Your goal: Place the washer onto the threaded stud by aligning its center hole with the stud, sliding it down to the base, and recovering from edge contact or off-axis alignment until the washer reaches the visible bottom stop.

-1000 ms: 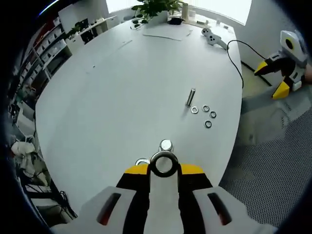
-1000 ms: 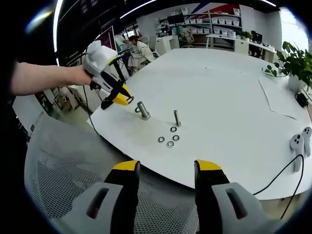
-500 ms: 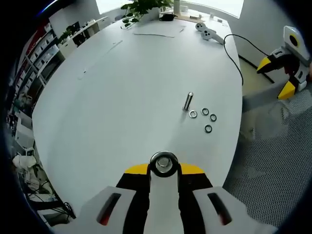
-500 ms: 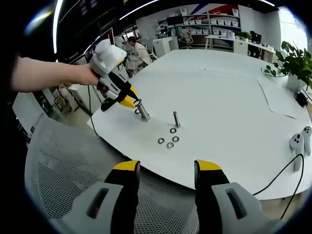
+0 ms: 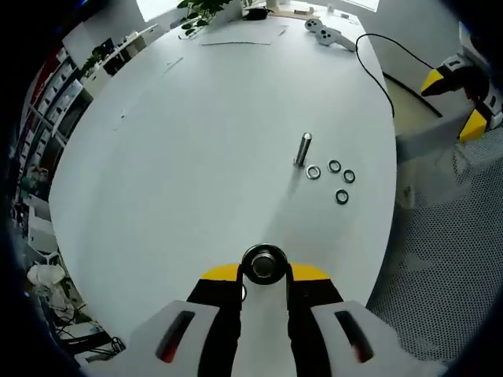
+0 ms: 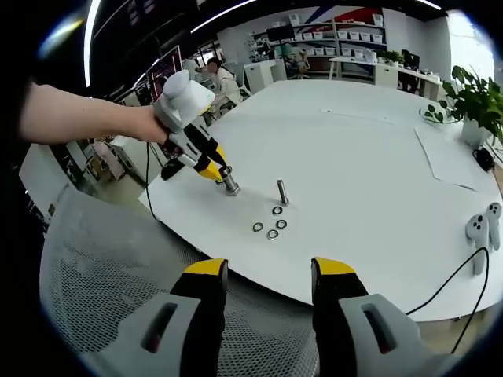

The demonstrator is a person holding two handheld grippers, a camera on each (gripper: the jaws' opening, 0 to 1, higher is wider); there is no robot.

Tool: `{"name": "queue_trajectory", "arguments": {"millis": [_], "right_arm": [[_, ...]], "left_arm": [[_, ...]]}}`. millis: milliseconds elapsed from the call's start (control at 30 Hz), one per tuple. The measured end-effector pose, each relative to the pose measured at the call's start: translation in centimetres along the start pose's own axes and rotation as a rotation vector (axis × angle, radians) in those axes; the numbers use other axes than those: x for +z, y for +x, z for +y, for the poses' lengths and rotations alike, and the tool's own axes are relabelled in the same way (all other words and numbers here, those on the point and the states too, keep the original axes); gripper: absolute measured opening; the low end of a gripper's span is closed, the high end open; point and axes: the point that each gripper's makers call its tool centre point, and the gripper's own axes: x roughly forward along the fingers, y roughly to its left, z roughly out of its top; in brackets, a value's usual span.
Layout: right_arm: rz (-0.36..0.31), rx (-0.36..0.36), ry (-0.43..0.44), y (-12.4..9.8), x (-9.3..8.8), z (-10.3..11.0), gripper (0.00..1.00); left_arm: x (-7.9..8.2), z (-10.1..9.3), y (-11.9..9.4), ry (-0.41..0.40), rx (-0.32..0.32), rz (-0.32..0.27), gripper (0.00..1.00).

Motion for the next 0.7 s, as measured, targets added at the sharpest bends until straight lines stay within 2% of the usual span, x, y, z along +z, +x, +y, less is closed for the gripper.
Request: {"name": "queue_trajectory", "arguments": {"millis": [367, 700], "right_arm": [[-0.004, 0.004, 0.002, 0.0, 0.1, 0.1, 0.44], [-0.017, 0.006, 0.016, -0.1, 0.3, 0.1, 0.43]], "left_arm": [[-1.0, 0.2, 2.8, 0.006, -0.018, 0.078, 0.19], [-1.6, -0.1, 3.5, 0.009, -0.013, 0.09, 0.2]]}}
